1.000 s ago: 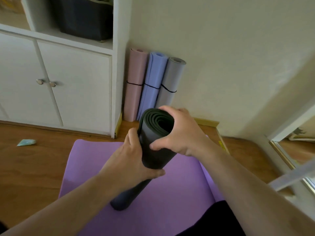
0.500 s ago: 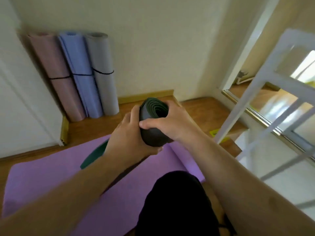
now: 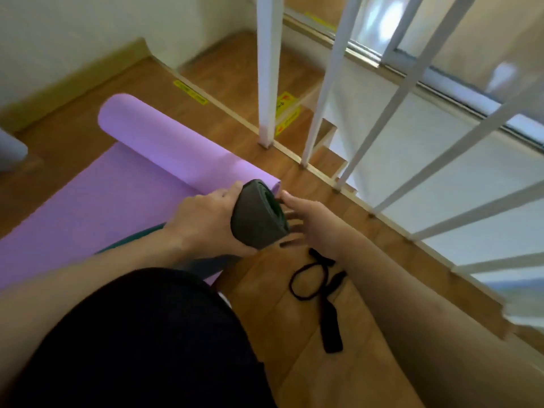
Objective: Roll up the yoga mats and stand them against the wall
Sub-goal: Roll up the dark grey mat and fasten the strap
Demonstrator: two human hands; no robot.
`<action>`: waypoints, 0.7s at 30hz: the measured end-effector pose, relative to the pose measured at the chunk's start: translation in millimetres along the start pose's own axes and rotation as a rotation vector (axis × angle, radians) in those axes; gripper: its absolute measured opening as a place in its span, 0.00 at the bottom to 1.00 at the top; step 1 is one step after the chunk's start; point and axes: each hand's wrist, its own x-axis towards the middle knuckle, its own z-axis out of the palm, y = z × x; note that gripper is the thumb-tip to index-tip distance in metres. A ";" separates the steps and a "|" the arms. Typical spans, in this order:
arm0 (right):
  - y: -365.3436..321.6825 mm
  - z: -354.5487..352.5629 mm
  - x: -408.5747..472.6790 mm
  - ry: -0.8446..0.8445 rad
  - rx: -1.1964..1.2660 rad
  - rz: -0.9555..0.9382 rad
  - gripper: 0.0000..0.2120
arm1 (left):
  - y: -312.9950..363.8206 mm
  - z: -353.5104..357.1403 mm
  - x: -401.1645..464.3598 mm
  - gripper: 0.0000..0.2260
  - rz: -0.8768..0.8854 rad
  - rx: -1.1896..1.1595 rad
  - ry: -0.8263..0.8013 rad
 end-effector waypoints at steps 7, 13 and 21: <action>118.7 -60.1 81.2 0.580 -0.402 0.206 0.36 | -0.5 20.1 24.6 0.49 0.012 0.041 -0.066; 147.6 -69.3 121.8 0.579 -0.770 0.323 0.44 | -13.5 14.9 23.1 0.48 0.014 0.020 -0.021; 111.4 -83.4 91.9 0.794 -0.716 0.017 0.09 | -30.1 -19.2 1.6 0.49 -0.070 -0.071 0.057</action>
